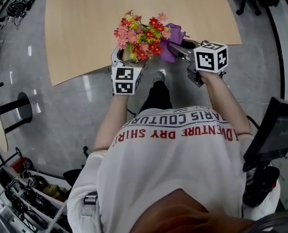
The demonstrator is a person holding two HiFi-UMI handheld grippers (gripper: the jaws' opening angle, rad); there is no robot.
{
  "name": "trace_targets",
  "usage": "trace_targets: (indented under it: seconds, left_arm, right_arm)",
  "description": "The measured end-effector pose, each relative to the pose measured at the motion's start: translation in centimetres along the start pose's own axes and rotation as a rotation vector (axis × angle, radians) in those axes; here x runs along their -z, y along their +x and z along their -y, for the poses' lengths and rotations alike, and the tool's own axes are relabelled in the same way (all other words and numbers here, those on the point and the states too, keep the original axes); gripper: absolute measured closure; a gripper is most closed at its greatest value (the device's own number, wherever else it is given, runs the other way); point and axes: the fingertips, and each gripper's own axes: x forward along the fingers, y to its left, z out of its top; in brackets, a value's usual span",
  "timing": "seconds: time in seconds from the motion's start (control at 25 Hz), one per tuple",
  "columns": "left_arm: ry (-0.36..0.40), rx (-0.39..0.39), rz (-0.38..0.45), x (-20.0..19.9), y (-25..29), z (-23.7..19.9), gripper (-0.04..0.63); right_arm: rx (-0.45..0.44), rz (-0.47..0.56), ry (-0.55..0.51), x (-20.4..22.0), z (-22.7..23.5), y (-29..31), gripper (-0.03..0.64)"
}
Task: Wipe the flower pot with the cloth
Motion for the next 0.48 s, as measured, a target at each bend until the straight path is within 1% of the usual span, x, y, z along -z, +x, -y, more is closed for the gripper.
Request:
trace_targets:
  seconds: [0.24,0.48]
  left_arm:
    - [0.016,0.032,-0.010,0.5,0.5,-0.1,0.178]
    - [0.019,0.045,-0.002,0.3,-0.3,-0.6,0.178]
  right_arm:
    - [-0.045,-0.008,-0.011,-0.5,0.1,2.5,0.561]
    - [-0.048,-0.040,-0.016,-0.3,-0.3,4.0,0.561]
